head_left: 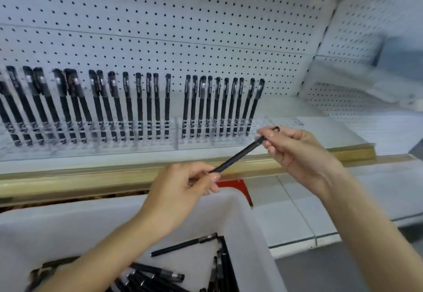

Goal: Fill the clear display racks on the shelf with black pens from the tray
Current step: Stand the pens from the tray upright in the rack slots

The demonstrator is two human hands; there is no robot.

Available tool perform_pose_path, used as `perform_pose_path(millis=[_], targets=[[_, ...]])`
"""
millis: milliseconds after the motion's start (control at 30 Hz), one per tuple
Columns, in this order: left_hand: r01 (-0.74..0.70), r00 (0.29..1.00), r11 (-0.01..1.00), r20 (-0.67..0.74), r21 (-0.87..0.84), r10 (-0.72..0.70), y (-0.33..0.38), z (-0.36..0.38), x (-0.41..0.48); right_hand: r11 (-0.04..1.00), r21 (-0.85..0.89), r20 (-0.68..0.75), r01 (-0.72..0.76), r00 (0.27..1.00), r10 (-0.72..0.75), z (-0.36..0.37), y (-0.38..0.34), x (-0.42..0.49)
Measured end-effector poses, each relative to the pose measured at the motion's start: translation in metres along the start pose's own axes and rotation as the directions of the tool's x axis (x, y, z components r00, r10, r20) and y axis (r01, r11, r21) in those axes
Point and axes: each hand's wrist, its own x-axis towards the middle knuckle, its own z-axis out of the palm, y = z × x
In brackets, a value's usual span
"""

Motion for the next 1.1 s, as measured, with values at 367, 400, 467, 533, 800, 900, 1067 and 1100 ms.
perform_pose_path(millis=[367, 400, 467, 533, 800, 900, 1067, 1100], targets=[[-0.104, 0.990, 0.994, -0.093, 0.039, 0.107, 0.052, 0.072, 0.063, 0.890, -0.387, -0.034, 0.240, 0.961, -0.274, -0.038, -0.067, 0.012], [-0.102, 0.991, 0.994, -0.085, 0.048, 0.106, 0.053, 0.072, 0.065, 0.882, -0.395, -0.037, 0.257, 0.955, -0.295, -0.039, -0.068, 0.015], [-0.116, 0.990, 0.989, -0.065, 0.093, 0.123, 0.056, 0.072, 0.066, 0.874, -0.404, -0.033, 0.271, 0.950, -0.310, -0.040, -0.069, 0.022], [-0.181, 0.979, 0.933, -0.035, 0.310, 0.201, 0.058, 0.069, 0.069, 0.870, -0.409, -0.010, 0.276, 0.952, -0.307, -0.041, -0.072, 0.030], [-0.194, 0.978, 0.576, 0.111, 0.794, 0.176, 0.037, 0.036, 0.086, 0.756, -0.566, -0.019, 0.327, 0.913, -0.409, -0.055, -0.083, 0.093], [-0.200, 0.980, 0.512, 0.164, 0.835, 0.116, 0.026, 0.034, 0.087, 0.703, -0.643, 0.028, 0.304, 0.927, -0.375, -0.055, -0.080, 0.109], [-0.214, 0.977, 0.429, 0.192, 0.878, 0.094, 0.015, 0.029, 0.091, 0.610, -0.735, 0.126, 0.295, 0.944, -0.305, -0.053, -0.076, 0.124], [-0.205, 0.979, 0.434, 0.178, 0.877, 0.101, 0.020, 0.028, 0.091, 0.585, -0.756, 0.144, 0.293, 0.947, -0.287, -0.053, -0.075, 0.126]])
